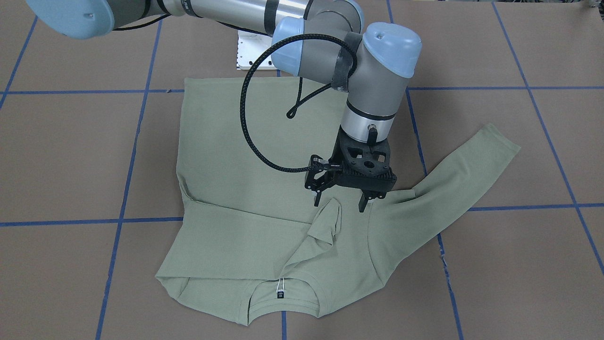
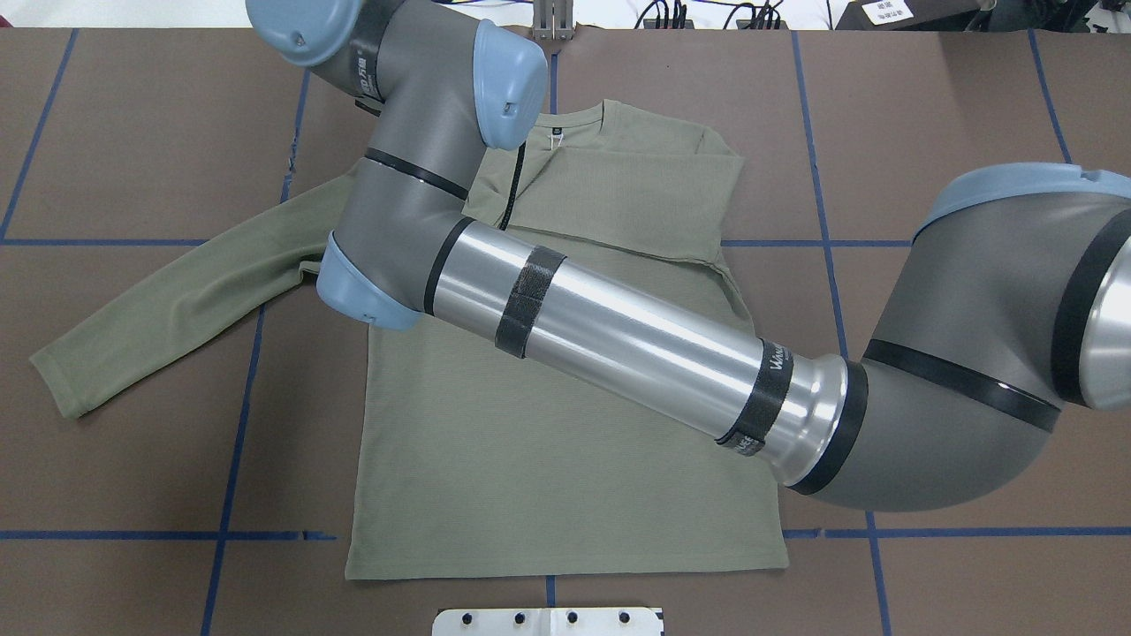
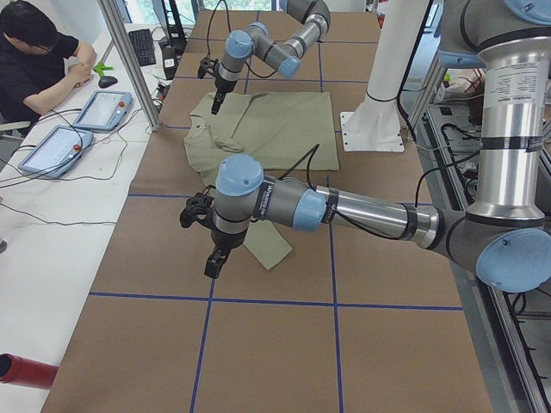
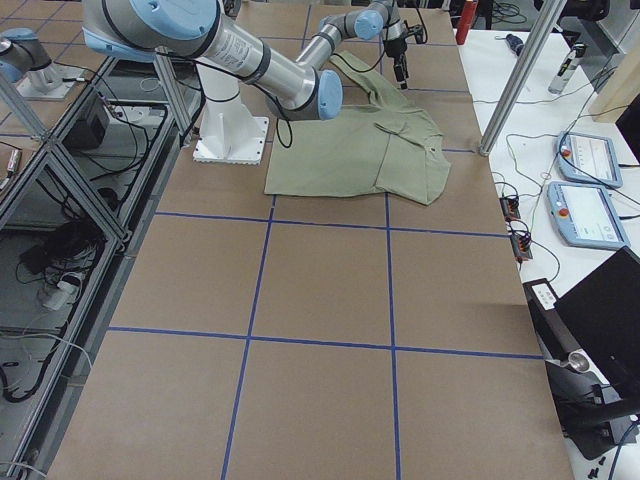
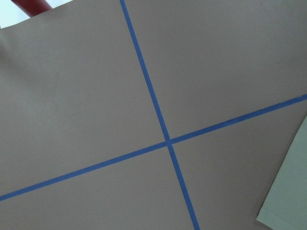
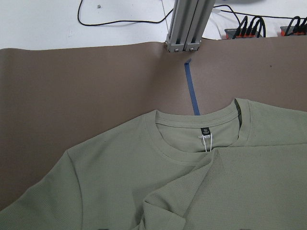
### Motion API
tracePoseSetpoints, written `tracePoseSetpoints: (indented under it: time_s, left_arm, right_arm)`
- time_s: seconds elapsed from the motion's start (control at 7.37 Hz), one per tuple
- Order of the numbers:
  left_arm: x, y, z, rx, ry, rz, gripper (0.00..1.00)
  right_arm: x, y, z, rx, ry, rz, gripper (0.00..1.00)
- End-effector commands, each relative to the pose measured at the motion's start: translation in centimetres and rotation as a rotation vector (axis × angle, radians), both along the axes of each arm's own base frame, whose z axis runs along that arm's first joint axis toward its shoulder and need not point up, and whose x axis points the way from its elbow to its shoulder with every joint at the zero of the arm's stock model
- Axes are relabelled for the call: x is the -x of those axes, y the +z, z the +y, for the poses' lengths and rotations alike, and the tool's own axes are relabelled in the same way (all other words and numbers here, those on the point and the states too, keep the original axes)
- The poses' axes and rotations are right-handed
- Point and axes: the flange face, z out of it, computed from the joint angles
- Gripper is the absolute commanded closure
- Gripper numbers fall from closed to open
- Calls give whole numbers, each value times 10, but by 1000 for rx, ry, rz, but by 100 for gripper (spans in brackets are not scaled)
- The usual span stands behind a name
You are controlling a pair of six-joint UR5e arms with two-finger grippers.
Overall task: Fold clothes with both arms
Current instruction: 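Carry the sleeve across the shirt toward the collar with the right gripper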
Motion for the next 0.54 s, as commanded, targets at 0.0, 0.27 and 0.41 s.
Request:
tracePoseSetpoints:
  time_s: [0.0, 0.27, 0.41]
  left_arm:
    - [-1, -21, -39, -191, 2, -6, 0]
    - [-28, -9, -62, -155, -41, 114, 0]
    - [-59, -15, -59, -234, 5, 139, 0]
  right_arm:
    - [-56, 16, -49, 102, -91, -66, 0]
    - [-128, 63, -97, 151, -191, -110, 0]
    - [-173, 101, -111, 153, -226, -136, 0]
